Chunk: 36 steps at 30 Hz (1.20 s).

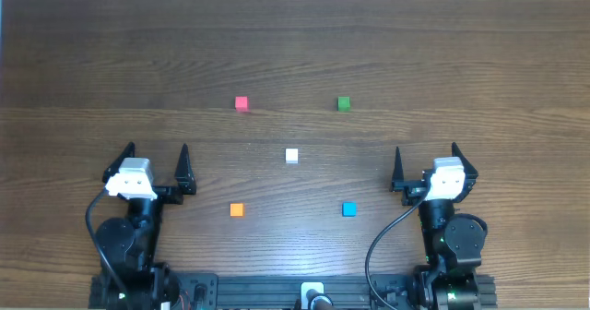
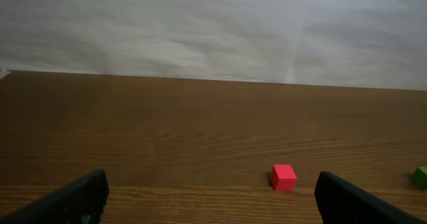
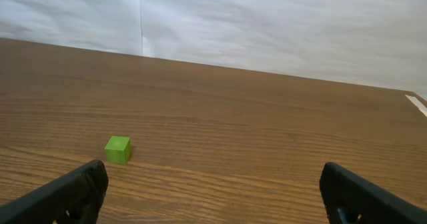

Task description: Stack Cubes

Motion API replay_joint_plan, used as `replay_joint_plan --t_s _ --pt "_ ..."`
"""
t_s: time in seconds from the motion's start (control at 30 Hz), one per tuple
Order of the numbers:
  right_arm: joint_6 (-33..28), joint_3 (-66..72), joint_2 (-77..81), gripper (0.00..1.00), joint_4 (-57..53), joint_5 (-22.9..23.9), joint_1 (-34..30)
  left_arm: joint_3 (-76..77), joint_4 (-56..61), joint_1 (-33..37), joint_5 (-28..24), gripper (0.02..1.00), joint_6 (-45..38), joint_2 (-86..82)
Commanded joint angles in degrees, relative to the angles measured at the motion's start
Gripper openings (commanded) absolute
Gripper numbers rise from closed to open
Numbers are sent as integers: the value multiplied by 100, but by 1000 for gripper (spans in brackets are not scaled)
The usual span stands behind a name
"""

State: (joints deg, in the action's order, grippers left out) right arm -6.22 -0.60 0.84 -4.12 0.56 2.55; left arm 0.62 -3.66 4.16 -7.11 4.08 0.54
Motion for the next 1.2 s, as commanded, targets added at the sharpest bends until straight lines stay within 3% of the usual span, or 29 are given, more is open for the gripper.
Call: replay_joint_plan --t_s 0.03,0.87,1.07,1.2 --pt "-9 31 -52 993 -2 81 11 -28 -7 20 -35 998 -66 -37" --pt "-9 31 -52 993 -2 81 11 -24 179 17 -92 998 -31 177" --pt "-9 31 -52 993 -2 81 11 450 629 -57 -319 1000 833 1458" --pt "-9 31 -52 993 -2 81 11 1421 533 -313 -490 998 885 2811"
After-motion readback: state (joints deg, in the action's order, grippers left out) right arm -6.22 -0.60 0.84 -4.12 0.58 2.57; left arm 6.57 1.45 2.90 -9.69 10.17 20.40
